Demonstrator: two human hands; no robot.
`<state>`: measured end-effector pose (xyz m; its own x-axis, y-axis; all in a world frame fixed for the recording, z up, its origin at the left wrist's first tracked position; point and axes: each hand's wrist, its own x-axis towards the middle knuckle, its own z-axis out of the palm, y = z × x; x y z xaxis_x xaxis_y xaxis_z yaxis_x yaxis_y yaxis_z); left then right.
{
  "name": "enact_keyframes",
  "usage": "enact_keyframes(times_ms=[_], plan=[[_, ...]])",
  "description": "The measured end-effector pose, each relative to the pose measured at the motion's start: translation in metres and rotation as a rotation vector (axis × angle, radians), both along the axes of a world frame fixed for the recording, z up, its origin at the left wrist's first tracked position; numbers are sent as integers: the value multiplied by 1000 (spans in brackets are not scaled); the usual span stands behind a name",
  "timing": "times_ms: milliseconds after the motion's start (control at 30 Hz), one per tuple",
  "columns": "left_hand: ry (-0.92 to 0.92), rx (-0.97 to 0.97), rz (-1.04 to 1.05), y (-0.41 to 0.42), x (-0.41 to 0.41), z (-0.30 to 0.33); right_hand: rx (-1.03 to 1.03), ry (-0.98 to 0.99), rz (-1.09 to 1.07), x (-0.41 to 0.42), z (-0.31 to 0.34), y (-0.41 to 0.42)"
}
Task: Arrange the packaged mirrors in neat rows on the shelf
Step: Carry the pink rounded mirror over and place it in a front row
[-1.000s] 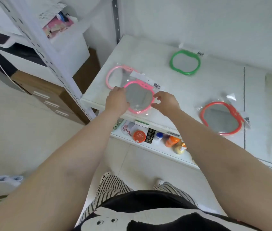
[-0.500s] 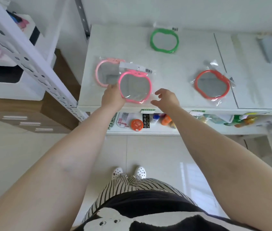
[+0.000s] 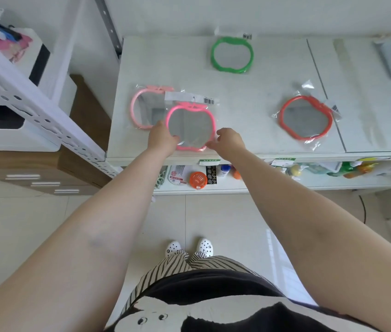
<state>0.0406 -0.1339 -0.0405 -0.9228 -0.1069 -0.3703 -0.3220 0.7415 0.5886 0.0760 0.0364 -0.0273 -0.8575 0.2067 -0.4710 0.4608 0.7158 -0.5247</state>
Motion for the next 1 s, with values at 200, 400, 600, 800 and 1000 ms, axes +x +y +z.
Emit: enact_keyframes(times_ms=[200, 400, 600, 800, 1000], plan=[[-67, 106, 158, -2, -5, 2, -79, -26, -61, -8, 0, -1], [-117, 382, 250, 4, -7, 11, -242, -44, -228, -11, 4, 4], [-141, 578, 276, 16, -4, 22, -323, 7, -361, -3, 6, 15], [-101, 724, 295, 37, 2, 36, -353, 82, -491, 6, 27, 30], [-79, 815, 235, 52, 11, 59, -433, 177, -657, 23, 50, 40]])
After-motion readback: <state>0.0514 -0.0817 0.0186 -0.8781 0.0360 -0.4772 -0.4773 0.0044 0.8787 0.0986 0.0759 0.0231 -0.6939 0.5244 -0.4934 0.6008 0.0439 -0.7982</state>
